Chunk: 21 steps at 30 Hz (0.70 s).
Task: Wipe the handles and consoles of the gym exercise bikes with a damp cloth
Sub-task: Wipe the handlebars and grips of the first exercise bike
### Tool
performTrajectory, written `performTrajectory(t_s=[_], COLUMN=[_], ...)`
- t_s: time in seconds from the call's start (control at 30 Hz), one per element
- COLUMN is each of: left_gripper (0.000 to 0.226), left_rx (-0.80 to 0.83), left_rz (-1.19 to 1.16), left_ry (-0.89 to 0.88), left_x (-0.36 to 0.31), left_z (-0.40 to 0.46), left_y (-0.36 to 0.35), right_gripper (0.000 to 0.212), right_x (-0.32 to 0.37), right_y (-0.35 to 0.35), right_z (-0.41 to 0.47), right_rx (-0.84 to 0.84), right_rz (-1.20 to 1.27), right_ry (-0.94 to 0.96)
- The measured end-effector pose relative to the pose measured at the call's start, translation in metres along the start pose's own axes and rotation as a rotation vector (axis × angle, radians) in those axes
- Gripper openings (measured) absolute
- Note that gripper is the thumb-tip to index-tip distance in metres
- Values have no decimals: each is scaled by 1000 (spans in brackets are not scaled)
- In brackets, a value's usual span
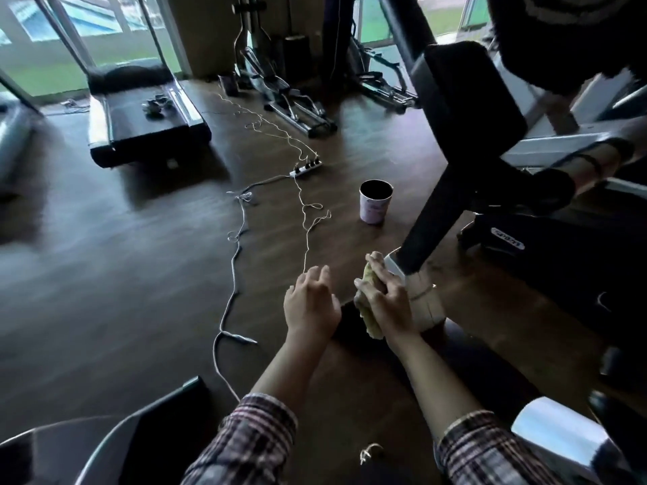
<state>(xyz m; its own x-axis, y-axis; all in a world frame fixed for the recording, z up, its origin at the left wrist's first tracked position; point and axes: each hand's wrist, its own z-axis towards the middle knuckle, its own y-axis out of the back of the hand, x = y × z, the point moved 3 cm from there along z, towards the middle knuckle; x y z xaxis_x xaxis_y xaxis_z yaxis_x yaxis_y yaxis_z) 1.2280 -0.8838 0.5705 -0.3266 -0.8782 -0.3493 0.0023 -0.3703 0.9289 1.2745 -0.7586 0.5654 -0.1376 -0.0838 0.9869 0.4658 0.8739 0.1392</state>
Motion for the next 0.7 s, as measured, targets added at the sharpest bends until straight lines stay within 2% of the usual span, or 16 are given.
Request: performTrajectory(t_s=[0.27,0.5,0.63,0.7], left_gripper=[49,46,45,43], left_rx=[111,161,194,201], left_rz=[52,135,159,179], left_ry=[189,267,291,302], left_x=[63,109,125,131], left_z=[52,135,176,195], left_y=[-10,-21,-26,-27], right_gripper=[48,46,48,45], right_x=[-7,-19,-59,-55], right_y=[-71,-136,-161,-165], right_z=[61,147,206,221], right_rx=[143,218,259,252], right_rz=[-123,-109,-42,6], right_ry=[-22,-35,-150,-173])
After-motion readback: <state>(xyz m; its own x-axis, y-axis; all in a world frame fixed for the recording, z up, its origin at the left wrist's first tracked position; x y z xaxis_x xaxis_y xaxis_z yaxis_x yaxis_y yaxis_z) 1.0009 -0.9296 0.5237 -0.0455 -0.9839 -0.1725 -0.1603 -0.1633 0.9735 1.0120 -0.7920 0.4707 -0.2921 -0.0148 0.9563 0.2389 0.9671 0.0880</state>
